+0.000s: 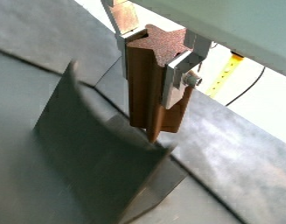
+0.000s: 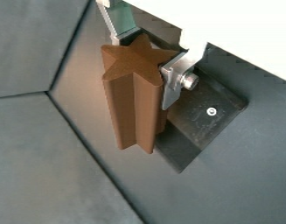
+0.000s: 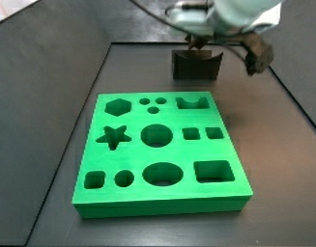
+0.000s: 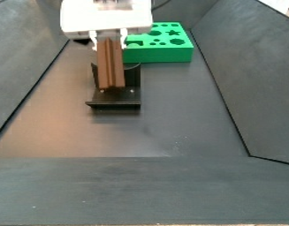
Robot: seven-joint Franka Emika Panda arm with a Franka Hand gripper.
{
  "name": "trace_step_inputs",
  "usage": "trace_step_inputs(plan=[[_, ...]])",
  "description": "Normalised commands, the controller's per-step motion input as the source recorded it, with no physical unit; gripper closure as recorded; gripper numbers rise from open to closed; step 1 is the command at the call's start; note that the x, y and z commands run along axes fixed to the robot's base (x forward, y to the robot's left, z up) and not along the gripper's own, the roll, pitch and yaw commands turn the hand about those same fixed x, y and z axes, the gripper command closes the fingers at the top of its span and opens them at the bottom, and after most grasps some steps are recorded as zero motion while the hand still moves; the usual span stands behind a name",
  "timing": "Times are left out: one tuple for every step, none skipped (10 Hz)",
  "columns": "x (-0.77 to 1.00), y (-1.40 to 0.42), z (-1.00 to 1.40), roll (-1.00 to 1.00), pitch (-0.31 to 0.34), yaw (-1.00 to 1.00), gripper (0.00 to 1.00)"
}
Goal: Pick up the star object. Move up. Place the star object on the fixture. Regrasp the star object. Move to above the board. Insert the star object.
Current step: Move to above the board.
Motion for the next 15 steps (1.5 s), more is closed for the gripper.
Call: trace_step_inputs(plan=[[0.02,0.02,1.0,-0.14,-0.025,-0.06,1.0],[0.02,0.02,1.0,-0.12,-0.013,-0.06,1.0],[0.01,0.02,1.0,-0.1,0.01,-0.05,1.0],[0.01,0.02,1.0,-0.09,0.029,-0.04,1.0],[0.0,0.02,1.0,-0.07,0.046,-0.04,1.0],[0.0,0.01,1.0,-0.06,0.059,-0.02,1.0],[-0.01,0.01,1.0,-0.05,0.068,-0.01,1.0],[-0.01,0.01,1.0,-0.05,0.072,0.0,1.0],[-0.01,0.01,1.0,-0.05,0.081,0.02,1.0],[-0.01,0.01,1.0,-0.05,0.082,0.03,1.0],[-0.01,0.01,1.0,-0.05,0.089,0.04,1.0],[-0.01,0.0,1.0,-0.05,0.096,0.04,1.0],[0.0,0.0,1.0,-0.05,0.103,0.05,1.0],[0.01,-0.01,1.0,-0.05,0.112,0.06,1.0],[0.02,-0.01,0.95,-0.04,0.117,0.07,1.0]])
